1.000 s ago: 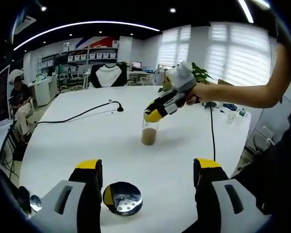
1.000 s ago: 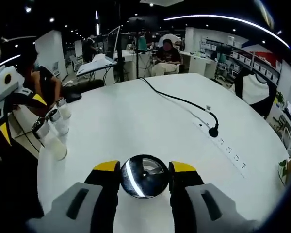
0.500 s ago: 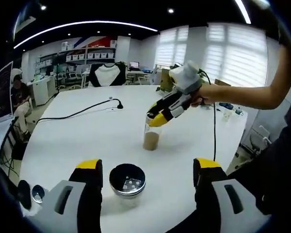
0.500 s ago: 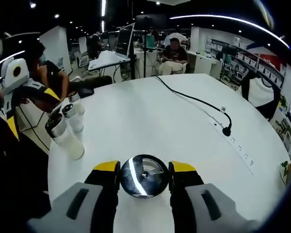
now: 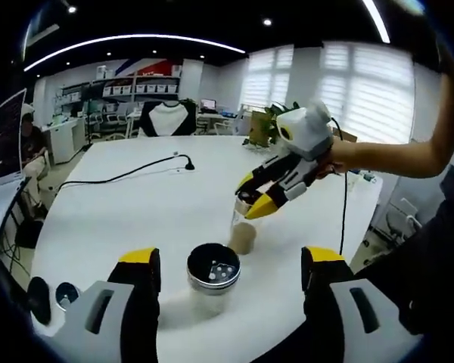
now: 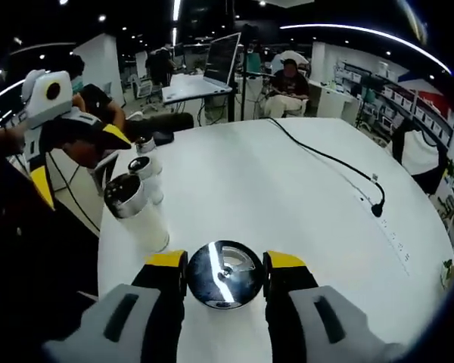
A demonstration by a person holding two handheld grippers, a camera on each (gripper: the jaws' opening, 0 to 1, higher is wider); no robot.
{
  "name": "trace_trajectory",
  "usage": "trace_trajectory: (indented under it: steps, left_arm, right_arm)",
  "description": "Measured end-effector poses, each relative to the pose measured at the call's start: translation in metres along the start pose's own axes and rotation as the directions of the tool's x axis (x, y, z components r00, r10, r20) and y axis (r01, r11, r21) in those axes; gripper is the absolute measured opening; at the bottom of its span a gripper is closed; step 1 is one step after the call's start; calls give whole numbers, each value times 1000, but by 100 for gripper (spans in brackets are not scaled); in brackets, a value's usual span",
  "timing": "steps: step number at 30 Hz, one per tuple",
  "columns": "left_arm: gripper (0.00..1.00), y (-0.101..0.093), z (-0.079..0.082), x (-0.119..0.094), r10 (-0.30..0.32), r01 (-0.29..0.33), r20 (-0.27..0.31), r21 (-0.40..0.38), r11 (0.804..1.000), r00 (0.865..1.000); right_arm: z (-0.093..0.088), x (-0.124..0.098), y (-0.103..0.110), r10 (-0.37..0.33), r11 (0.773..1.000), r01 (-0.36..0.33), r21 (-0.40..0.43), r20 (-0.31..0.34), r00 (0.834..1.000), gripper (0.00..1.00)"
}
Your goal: Rotate the seasoning bottle until the label or dispensing opening points toward the visible target arrow and the bottle remains upright within the marked orientation range
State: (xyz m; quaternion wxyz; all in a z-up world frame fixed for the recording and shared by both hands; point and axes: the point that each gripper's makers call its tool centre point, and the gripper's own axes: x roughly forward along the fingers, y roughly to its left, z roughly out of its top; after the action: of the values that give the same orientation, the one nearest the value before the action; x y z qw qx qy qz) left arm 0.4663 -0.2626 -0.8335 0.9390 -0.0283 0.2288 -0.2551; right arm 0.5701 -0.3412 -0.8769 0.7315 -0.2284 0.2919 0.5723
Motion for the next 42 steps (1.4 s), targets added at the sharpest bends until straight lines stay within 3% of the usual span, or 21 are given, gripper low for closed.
trace_trajectory:
  steps: [12, 16, 22, 29, 35, 42]
  left_arm:
    - [80, 16, -5, -9, 0, 1, -13, 14, 1000, 1000]
    - [80, 18, -9, -11, -5, 5, -16, 17, 1000, 1000]
    - [76, 10, -16, -10, -54, 56, -37, 40, 998, 998]
    - [74, -4, -15, 0, -116, 119, -44, 79, 990, 992]
    - [73, -14, -11, 7, -160, 163, -40, 91, 982, 986]
    - [72, -31, -9, 13, -217, 226, -75, 143, 964, 973]
  right_arm:
    - [8, 11, 42, 44, 997, -45, -57, -4, 999, 38]
    - [9, 12, 48, 31, 998, -32, -45, -5, 999, 38]
    - [5, 10, 55, 12, 1000, -13, -28, -24, 1000, 38]
    - [-5, 4, 73, 35, 998, -38, -57, -63, 997, 38]
    - [-11, -1, 76, 23, 998, -28, -56, -87, 996, 38]
    - [-15, -5, 76, 4, 1000, -6, -29, -82, 997, 38]
